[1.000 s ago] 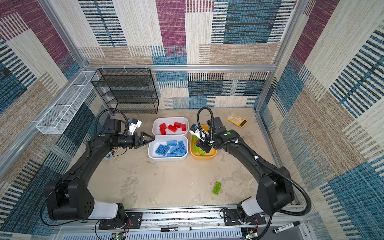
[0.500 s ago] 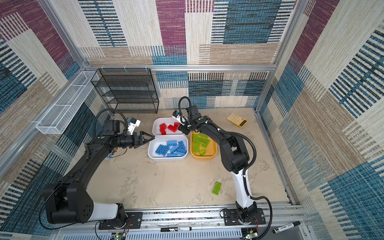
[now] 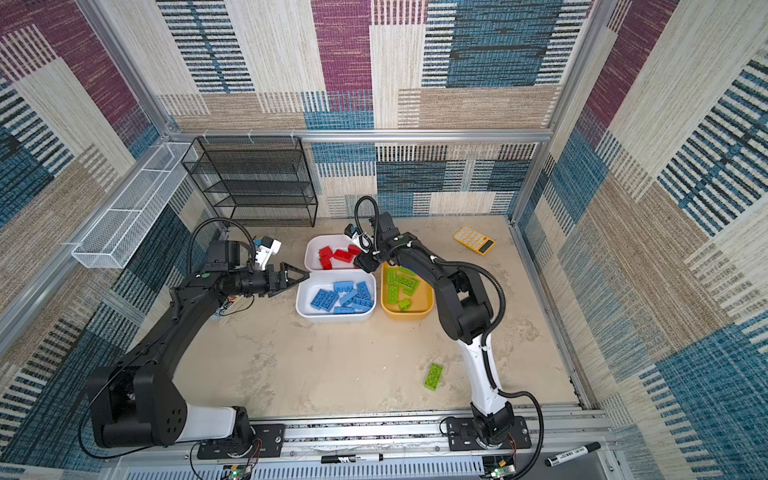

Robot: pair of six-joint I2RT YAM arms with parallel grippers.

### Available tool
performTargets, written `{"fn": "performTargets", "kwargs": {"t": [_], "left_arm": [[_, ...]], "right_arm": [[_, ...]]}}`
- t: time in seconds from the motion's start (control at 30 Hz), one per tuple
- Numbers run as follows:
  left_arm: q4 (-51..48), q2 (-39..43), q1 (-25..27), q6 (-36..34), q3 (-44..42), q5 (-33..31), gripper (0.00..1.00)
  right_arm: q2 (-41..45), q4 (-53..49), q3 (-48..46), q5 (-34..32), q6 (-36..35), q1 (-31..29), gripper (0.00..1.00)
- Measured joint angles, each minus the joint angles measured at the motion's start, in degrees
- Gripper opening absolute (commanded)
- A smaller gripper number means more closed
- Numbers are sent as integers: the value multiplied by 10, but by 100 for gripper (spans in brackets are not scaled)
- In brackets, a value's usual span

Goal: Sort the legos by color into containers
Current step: 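Carry the small red brick into the farther white box and release it, then move the right gripper to the lime-green brick and grasp it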

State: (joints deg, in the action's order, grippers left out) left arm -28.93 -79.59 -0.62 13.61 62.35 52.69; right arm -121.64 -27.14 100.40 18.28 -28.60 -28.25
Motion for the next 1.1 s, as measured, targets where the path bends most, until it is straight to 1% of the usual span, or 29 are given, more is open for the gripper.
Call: {"fn": "performTargets", "kwargs": {"t": [0.1, 0.2, 0.27, 0.37, 0.5, 0.6, 0.8, 0.9, 1.0, 1.1], "left_arm": [[0, -4, 0, 0, -3, 2, 95], [0, -10, 0, 0, -5, 4, 95], [0, -15, 0, 0, -6, 5, 95], [0, -20, 0, 2, -5, 8, 95], [0, -27, 1, 11, 3, 16, 95], [0, -30, 4, 17, 8, 17, 95], [0, -40, 14, 33, 10, 17, 95], [0, -45, 21, 43, 10, 17, 95], [0, -45, 26, 43, 10, 20, 95], [0, -43, 29, 44, 2, 24, 95]], "right_arm": [[107, -5, -103, 7, 19, 5, 67], [213, -10, -195, 2, 92, 6, 66], [275, -25, -249, -5, 163, 4, 66], [365, -59, -327, -47, 271, -11, 71], [465, -114, -398, -93, 404, -40, 71], [533, -173, -441, -124, 500, -60, 72], [621, -305, -518, -160, 700, -89, 73], [650, -336, -554, -170, 778, -92, 73], [651, -340, -596, -174, 833, -97, 73], [637, -329, -622, -175, 857, -99, 71]]}}
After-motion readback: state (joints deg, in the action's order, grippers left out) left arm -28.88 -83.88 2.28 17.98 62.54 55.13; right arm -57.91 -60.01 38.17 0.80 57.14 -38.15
